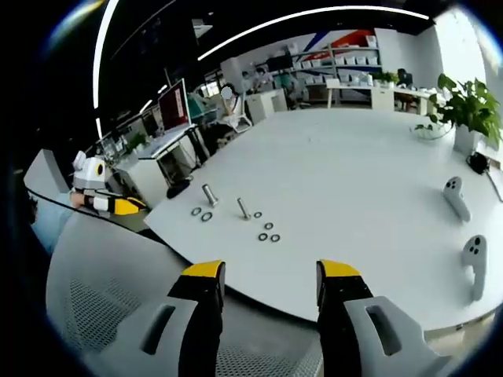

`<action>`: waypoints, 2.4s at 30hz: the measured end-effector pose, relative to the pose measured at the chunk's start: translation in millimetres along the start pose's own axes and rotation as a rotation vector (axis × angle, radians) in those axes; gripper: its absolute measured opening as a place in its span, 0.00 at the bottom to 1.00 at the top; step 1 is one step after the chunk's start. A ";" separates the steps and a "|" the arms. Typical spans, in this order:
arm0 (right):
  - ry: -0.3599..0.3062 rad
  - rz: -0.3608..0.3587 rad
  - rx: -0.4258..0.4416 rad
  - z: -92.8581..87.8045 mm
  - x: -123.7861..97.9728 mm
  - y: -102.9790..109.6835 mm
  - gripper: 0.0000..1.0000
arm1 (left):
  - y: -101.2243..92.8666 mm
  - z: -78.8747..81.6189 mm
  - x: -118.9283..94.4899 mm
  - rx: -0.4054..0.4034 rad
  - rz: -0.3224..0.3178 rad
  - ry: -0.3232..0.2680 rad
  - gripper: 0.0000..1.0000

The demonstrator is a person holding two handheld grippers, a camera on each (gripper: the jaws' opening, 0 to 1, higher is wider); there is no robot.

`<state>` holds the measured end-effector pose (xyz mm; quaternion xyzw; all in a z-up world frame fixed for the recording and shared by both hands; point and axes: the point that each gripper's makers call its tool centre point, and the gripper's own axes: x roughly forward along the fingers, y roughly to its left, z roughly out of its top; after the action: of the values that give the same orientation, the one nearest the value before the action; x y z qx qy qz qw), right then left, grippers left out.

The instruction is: Place the washer onto the threaded stud by aligning its center hole with the stud, sliding it down to the base, and recovering from edge contact or off-axis alignment until the washer reaches the visible bottom stop.

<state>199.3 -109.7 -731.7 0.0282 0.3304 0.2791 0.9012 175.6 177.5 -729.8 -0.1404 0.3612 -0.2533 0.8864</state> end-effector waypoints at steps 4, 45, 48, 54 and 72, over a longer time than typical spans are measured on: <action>-0.001 0.000 0.003 -0.1 -0.5 0.9 0.49 | -0.1 -0.7 0.0 0.001 0.000 0.003 0.26; 0.012 0.008 0.010 -1.4 0.4 2.7 0.49 | 1.6 -1.0 0.6 0.004 0.008 0.005 0.29; 0.014 0.011 0.010 -1.7 0.3 3.2 0.49 | 1.6 -1.2 0.6 0.003 0.008 0.006 0.29; 0.059 0.042 -0.023 -7.3 2.6 8.9 0.49 | 1.6 -1.2 0.6 0.003 0.008 0.007 0.29; 0.221 0.256 -0.320 -4.7 9.3 31.7 0.49 | 2.0 -0.6 1.6 0.009 0.005 0.009 0.29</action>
<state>186.9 -78.8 -733.3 -0.1039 0.3722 0.4414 0.8098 176.9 178.3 -732.0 -0.1342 0.3645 -0.2536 0.8859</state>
